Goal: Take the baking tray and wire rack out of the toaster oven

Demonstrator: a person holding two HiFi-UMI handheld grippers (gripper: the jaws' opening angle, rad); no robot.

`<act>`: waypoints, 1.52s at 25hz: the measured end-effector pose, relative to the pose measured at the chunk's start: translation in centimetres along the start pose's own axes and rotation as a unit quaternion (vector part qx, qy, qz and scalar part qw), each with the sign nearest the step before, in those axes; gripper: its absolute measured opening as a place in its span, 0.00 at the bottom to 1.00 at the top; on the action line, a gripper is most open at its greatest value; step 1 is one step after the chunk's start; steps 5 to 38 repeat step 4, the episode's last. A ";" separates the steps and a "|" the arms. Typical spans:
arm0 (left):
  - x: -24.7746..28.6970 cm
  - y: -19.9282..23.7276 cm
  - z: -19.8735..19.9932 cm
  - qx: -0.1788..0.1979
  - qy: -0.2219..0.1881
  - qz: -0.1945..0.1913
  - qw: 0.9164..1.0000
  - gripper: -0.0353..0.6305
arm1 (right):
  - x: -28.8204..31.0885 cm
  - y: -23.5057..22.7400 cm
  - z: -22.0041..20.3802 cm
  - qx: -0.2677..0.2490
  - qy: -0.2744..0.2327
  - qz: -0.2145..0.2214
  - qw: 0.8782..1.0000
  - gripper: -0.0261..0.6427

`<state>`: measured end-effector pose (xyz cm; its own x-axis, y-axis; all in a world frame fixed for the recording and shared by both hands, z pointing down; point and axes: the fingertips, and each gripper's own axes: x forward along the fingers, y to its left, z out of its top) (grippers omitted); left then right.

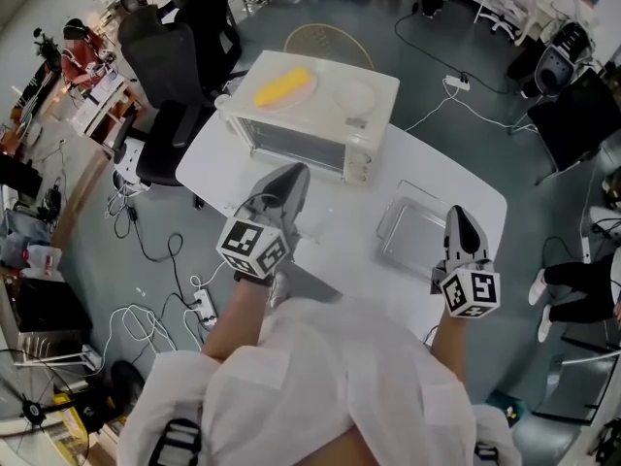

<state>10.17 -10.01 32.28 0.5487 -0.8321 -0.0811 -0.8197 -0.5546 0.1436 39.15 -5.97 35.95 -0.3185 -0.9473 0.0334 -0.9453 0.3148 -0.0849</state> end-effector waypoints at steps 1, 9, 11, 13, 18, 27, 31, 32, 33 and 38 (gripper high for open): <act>0.0 -0.1 -0.1 -0.001 0.001 -0.001 1.000 0.09 | 0.0 0.0 -0.1 0.000 0.001 -0.001 1.000 0.04; 0.1 -0.2 -0.5 -0.004 0.005 -0.005 1.000 0.09 | -0.1 0.1 -0.3 -0.001 0.003 -0.002 1.000 0.04; 0.1 -0.2 -0.5 -0.004 0.005 -0.005 1.000 0.09 | -0.1 0.1 -0.3 -0.001 0.003 -0.002 1.000 0.04; 0.1 -0.2 -0.5 -0.004 0.005 -0.005 1.000 0.09 | -0.1 0.1 -0.3 -0.001 0.003 -0.002 1.000 0.04; 0.1 -0.2 -0.5 -0.004 0.005 -0.005 1.000 0.09 | -0.1 0.1 -0.3 -0.001 0.003 -0.002 1.000 0.04; 0.1 -0.2 -0.5 -0.004 0.005 -0.005 1.000 0.09 | -0.1 0.1 -0.3 -0.001 0.003 -0.002 1.000 0.04; 0.1 -0.2 -0.5 -0.004 0.005 -0.005 1.000 0.09 | -0.1 0.1 -0.3 -0.001 0.003 -0.002 1.000 0.04; 0.1 -0.2 -0.5 -0.004 0.005 -0.005 1.000 0.09 | -0.1 0.1 -0.3 -0.001 0.003 -0.002 1.000 0.04; 0.1 -0.2 -0.5 -0.004 0.005 -0.005 1.000 0.09 | -0.1 0.1 -0.3 -0.001 0.003 -0.002 1.000 0.04; 0.1 -0.2 -0.5 -0.004 0.005 -0.005 1.000 0.09 | -0.1 0.1 -0.3 -0.001 0.003 -0.002 1.000 0.04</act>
